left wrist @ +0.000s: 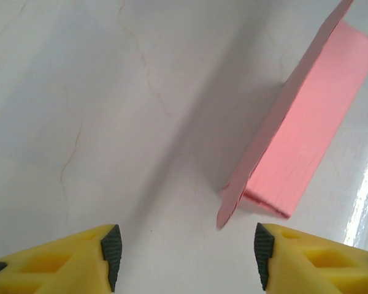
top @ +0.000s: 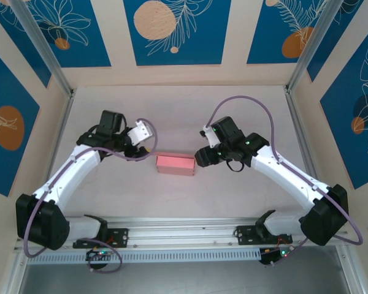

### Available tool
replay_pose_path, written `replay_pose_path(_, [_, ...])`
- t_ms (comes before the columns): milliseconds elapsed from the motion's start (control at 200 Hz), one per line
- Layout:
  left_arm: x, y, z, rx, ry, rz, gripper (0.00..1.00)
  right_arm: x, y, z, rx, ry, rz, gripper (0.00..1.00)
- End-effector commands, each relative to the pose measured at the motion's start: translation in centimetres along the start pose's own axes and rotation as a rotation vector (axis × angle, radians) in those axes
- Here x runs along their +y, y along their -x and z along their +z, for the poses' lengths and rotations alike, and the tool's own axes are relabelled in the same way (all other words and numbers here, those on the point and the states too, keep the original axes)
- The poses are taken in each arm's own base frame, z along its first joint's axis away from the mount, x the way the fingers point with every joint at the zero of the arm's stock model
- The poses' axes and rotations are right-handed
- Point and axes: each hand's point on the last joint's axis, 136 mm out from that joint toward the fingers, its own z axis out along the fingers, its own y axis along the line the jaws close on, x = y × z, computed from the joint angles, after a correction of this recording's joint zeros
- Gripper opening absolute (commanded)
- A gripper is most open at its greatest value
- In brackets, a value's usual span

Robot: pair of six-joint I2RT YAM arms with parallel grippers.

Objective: Fold the paper box

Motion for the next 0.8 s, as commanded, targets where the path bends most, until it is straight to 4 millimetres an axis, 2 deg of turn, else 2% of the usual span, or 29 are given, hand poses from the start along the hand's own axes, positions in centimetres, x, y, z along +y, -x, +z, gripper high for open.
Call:
replay_pose_path(0, [-0.2,0.4,0.2,-0.051,-0.018,-0.031,0.54,-0.1,-0.1,-0.3,0.038,-0.053,-0.032,0.55])
replay_pose_path(105, [1.2,1.1,0.1,-0.061,0.039,-0.133,0.51,0.3,0.0,-0.2,0.054,-0.064,-0.038,0.52])
replay_pose_path(225, [1.4,2.3,-1.4,-0.103,0.071,-0.270,0.56,0.6,0.2,-0.3,0.066,-0.078,-0.030,0.48])
replay_pose_path(340, [1.2,4.6,-3.5,-0.257,0.091,-0.413,0.76,0.9,0.5,-1.0,0.065,-0.073,-0.008,0.46])
replay_pose_path(410, [1.3,4.8,-4.3,-0.309,0.117,-0.490,0.79,0.7,0.4,-1.3,0.078,-0.087,0.007,0.45])
replay_pose_path(540, [1.3,3.4,-4.2,-0.257,0.163,-0.599,0.88,0.3,-0.1,-1.4,0.110,-0.114,0.026,0.45])
replay_pose_path(615, [1.1,2.4,-3.6,-0.223,0.157,-0.689,0.89,0.2,-0.2,-1.5,0.128,-0.119,0.032,0.45])
replay_pose_path(705, [-0.2,1.7,-2.6,-0.177,0.089,-0.679,0.91,0.4,-0.2,-1.4,0.143,-0.106,0.037,0.45])
replay_pose_path(795, [-0.5,0.6,-2.1,-0.128,0.094,-0.665,0.91,0.5,-0.2,-1.2,0.151,-0.094,0.028,0.44])
